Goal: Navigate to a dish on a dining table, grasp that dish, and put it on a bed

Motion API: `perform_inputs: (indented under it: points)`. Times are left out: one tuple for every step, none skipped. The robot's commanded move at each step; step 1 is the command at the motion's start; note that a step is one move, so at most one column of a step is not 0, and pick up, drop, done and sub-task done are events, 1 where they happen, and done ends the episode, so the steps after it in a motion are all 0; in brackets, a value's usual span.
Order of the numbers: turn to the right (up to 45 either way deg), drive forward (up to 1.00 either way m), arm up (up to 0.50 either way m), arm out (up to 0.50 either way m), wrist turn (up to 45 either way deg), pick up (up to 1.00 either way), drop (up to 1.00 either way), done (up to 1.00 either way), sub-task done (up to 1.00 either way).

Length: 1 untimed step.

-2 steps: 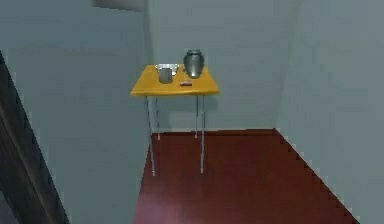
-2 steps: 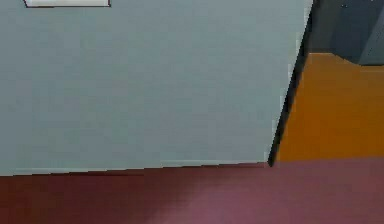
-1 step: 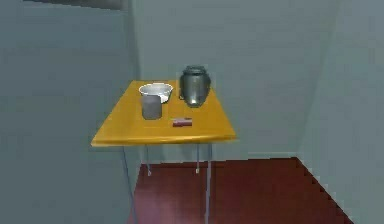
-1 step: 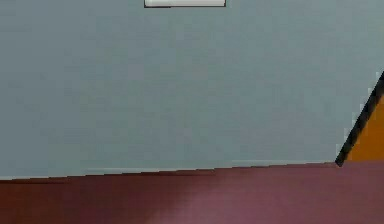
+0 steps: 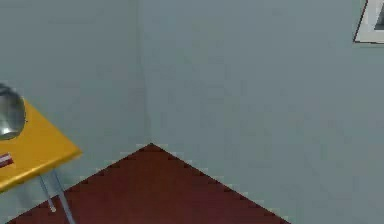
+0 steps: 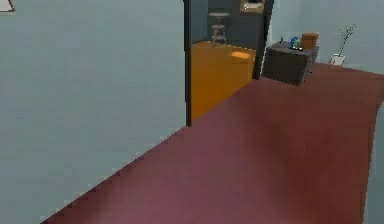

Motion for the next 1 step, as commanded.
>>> perform_inputs:
  points:
    - [33.0,0.00,0.00,0.00,0.0,0.00,0.00,0.00,0.00]
